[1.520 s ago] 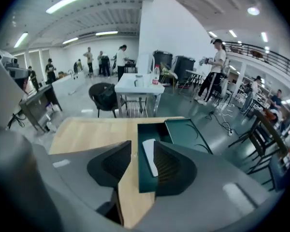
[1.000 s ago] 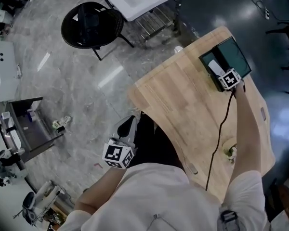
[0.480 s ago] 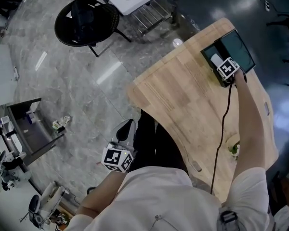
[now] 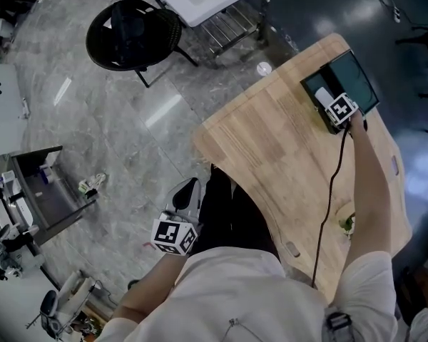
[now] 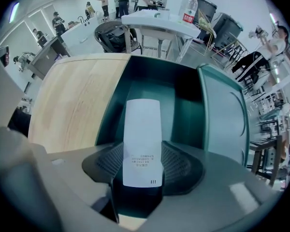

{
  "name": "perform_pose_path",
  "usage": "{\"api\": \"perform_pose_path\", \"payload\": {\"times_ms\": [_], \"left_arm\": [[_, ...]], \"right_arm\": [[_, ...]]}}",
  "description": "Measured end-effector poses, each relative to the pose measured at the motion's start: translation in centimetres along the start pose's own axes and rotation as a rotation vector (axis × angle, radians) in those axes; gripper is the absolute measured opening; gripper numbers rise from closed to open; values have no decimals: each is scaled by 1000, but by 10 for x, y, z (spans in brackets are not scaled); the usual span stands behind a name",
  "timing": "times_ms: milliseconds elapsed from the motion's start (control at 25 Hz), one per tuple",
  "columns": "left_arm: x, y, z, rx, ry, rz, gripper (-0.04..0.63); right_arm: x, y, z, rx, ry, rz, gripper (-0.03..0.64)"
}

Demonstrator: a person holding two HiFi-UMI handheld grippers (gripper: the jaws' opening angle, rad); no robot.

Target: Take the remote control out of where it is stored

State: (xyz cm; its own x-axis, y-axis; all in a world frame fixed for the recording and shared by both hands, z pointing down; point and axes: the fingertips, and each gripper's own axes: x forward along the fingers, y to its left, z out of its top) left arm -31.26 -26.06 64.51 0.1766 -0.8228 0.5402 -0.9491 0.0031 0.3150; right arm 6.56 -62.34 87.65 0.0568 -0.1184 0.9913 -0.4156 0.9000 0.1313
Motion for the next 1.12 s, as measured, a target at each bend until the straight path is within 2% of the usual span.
{"api": "perform_pose_path", "payload": {"times_ms": [80,160,320,440,560,760,1120], "left_arm": [[0,1,1,9,-2,-5,2],[2,0,5,24,-7,-19,2],[5,-11,21,67,-24,-62,2],[9,-27,37,101,-42,-113,2],[8,-46,51,135,-62,-165,2],[6,-69,78,185,-102,-235,2],[17,-138,161,284,-241,-416,2]], "right_arm": [[-19,-9,-13,26,25,-87,270],[-38,-9,-16,86,-34,-105,270],[-81,6,-10,206,-254,-67,262],[-123,-1,-8,264,-410,-131,262],[-172,-5,-15,375,-565,-183,262],[-277,15,-30,597,-876,-197,262],[-478,91,-44,667,-1311,-297,262]]}}
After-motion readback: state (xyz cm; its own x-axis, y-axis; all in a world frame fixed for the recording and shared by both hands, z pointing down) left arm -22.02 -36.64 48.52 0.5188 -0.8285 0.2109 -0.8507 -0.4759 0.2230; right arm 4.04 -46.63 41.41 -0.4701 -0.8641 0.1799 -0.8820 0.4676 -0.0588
